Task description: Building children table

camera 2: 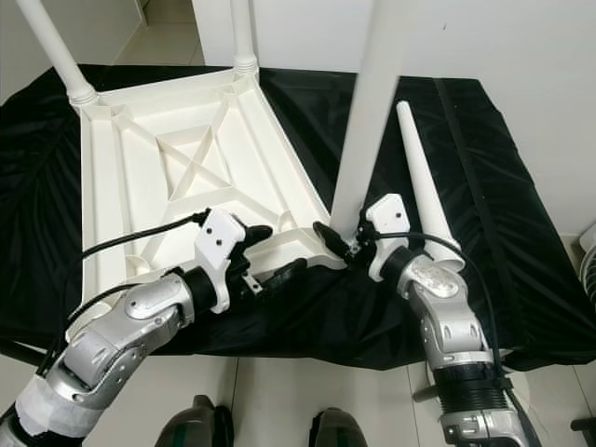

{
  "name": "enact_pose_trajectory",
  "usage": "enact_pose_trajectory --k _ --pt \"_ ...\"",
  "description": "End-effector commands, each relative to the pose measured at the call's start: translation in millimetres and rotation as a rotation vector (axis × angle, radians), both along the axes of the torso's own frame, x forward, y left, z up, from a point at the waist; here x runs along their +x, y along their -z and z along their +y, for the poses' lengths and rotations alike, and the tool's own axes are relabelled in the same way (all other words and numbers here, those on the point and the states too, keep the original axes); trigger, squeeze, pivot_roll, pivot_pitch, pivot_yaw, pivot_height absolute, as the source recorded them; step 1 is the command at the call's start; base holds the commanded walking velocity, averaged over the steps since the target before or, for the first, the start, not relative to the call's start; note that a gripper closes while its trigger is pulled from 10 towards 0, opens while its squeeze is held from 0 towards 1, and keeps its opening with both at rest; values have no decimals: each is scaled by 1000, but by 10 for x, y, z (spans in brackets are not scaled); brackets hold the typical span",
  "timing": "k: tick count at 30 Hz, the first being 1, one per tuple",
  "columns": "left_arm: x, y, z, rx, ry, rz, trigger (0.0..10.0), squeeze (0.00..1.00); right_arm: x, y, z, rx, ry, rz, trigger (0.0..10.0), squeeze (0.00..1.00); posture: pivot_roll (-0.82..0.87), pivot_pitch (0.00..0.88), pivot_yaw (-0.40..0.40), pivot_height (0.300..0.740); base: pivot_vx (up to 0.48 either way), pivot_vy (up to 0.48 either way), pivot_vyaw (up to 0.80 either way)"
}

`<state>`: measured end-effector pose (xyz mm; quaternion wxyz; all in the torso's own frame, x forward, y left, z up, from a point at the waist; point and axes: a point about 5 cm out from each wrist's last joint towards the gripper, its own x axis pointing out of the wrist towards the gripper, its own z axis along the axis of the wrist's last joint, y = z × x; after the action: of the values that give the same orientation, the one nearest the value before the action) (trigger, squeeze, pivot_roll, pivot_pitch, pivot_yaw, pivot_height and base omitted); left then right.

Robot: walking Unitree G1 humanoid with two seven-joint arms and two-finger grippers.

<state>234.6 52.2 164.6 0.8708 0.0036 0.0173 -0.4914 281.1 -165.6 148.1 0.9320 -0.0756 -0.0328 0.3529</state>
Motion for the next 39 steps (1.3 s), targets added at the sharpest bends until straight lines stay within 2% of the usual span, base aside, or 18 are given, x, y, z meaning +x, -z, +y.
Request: enact_pose_trajectory --k 1,5,10,13,15,16,18,22,28,33,34,36,38,39 --pt "-82 21 -37 2 115 20 10000 0 -68 53 89 40 7 28 0 0 -36 102 76 740 0 0 0" --pt "-80 22 -44 -1 117 26 10000 0 -115 50 159 96 79 23 0 0 -34 103 75 740 0 0 0" --pt "-76 20 -50 -2 120 30 10000 0 -135 57 201 116 167 17 0 0 -23 109 75 740 0 0 0" --pt "-82 14 -43 7 135 36 10000 0 -188 56 262 179 366 16 0 0 -37 114 59 740 0 0 0" --pt "-86 21 -40 9 134 39 10000 0 -196 60 267 199 389 17 0 0 -37 114 59 740 0 0 0" --pt "-97 30 -31 12 133 41 10000 0 -210 64 261 221 455 25 0 0 -31 116 58 740 0 0 0" --pt "-103 31 -30 12 133 42 10000 0 -220 71 261 228 484 34 0 0 -33 117 58 740 0 0 0" --pt "-117 35 -26 12 130 49 10000 0 -258 38 265 235 630 12 0 0 -29 121 51 740 0 0 0" --pt "-128 48 -25 13 124 54 10000 0 -281 52 279 211 705 18 0 0 -24 123 44 740 0 0 0" --pt "-108 58 -3 15 109 56 10000 0 -261 60 308 222 690 41 157 0 -24 121 44 740 0 0 0" --pt "-101 55 1 15 106 54 10000 0 -249 43 311 222 679 31 10000 0 -24 121 44 740 0 0 0" --pt "-94 52 4 15 104 53 10000 0 -237 28 313 226 666 24 10000 0 -24 121 44 740 0 0 0" --pt "-75 51 9 18 98 48 10000 0 -195 -8 307 241 603 13 10000 1000 -22 108 42 740 0 0 0" --pt "-75 51 9 18 98 48 10000 0 -195 -8 307 241 603 13 10000 1000 -22 108 42 740 0 0 0"
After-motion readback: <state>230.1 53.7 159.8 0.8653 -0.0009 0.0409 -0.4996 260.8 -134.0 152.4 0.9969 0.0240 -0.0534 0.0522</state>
